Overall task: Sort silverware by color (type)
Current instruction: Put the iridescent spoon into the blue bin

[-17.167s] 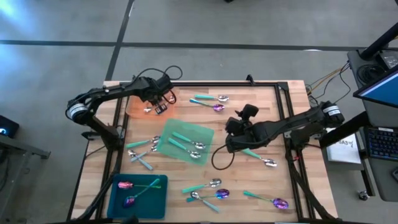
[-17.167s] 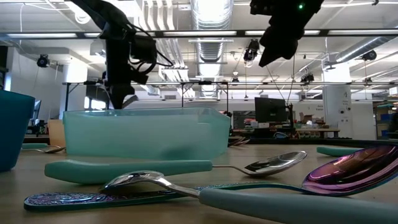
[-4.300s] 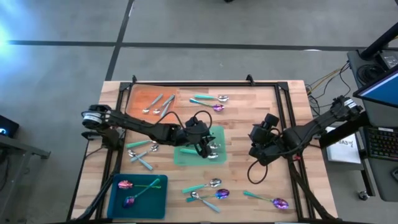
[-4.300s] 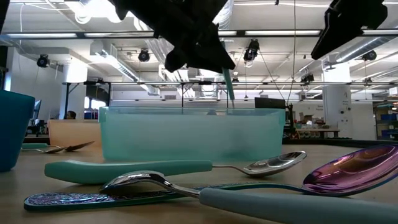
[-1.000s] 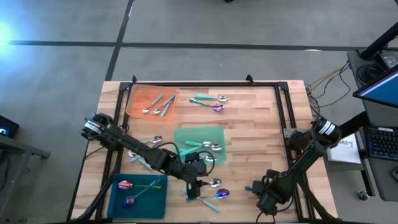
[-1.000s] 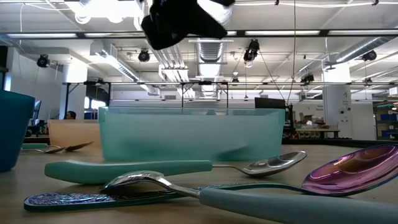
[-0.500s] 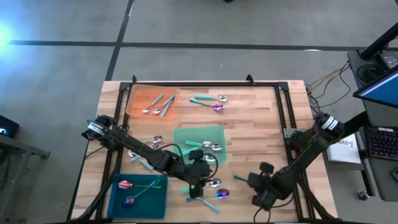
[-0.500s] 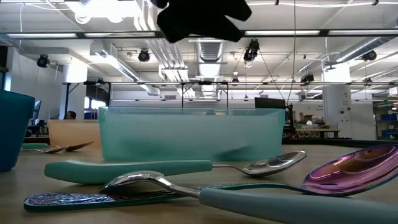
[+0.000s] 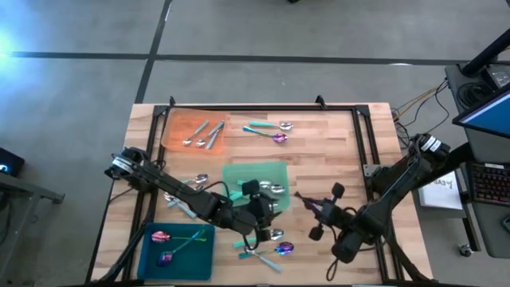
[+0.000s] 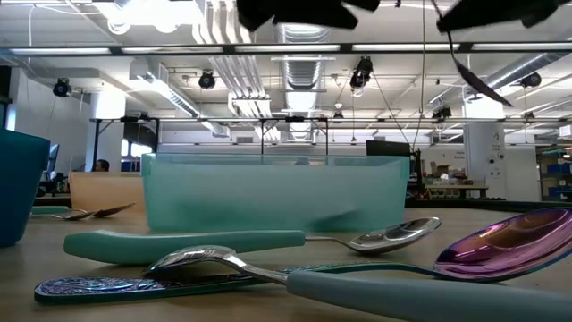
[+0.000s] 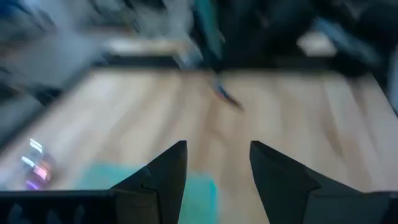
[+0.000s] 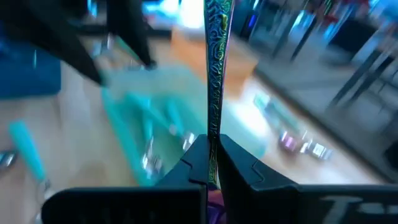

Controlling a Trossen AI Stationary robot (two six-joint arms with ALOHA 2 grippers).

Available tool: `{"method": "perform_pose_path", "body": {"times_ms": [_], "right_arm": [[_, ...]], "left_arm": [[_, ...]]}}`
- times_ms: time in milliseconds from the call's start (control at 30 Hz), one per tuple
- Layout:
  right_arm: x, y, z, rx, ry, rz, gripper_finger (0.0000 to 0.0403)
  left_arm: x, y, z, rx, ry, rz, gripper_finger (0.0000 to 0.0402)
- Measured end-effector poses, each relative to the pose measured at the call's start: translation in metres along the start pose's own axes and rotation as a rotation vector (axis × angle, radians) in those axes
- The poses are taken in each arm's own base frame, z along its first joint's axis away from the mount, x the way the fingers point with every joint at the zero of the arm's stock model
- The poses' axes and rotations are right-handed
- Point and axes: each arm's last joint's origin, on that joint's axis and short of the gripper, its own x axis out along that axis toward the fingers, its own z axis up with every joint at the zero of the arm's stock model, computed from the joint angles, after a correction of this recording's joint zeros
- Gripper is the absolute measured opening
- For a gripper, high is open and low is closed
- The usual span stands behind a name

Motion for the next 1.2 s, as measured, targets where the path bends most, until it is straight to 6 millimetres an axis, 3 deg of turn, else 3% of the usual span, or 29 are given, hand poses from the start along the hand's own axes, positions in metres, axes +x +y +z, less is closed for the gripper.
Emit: {"method": "perform_pose_path", "body": {"times_ms": [300,600,967,1200], "right_arm": [[-0.001,0.002,0.009,-0.025,-0.155,-0.106,0.0009],[-0.002,0.015,0.025,-0.061,-0.196,-0.082,0.0009],[-0.001,0.021,0.038,-0.117,-0.223,-0.082,0.0009],[-0.002,0.022,0.040,-0.130,-0.228,-0.082,0.0009]], "left_arm": [[-0.006,-0.001,0.037,-0.011,-0.324,0.032,0.0160],[-0.007,0.002,0.047,-0.075,-0.406,0.034,0.0160],[-0.011,0.000,0.055,-0.112,-0.492,-0.080,0.0159],[-0.009,0.003,0.056,-0.115,-0.501,-0.067,0.0114]]}}
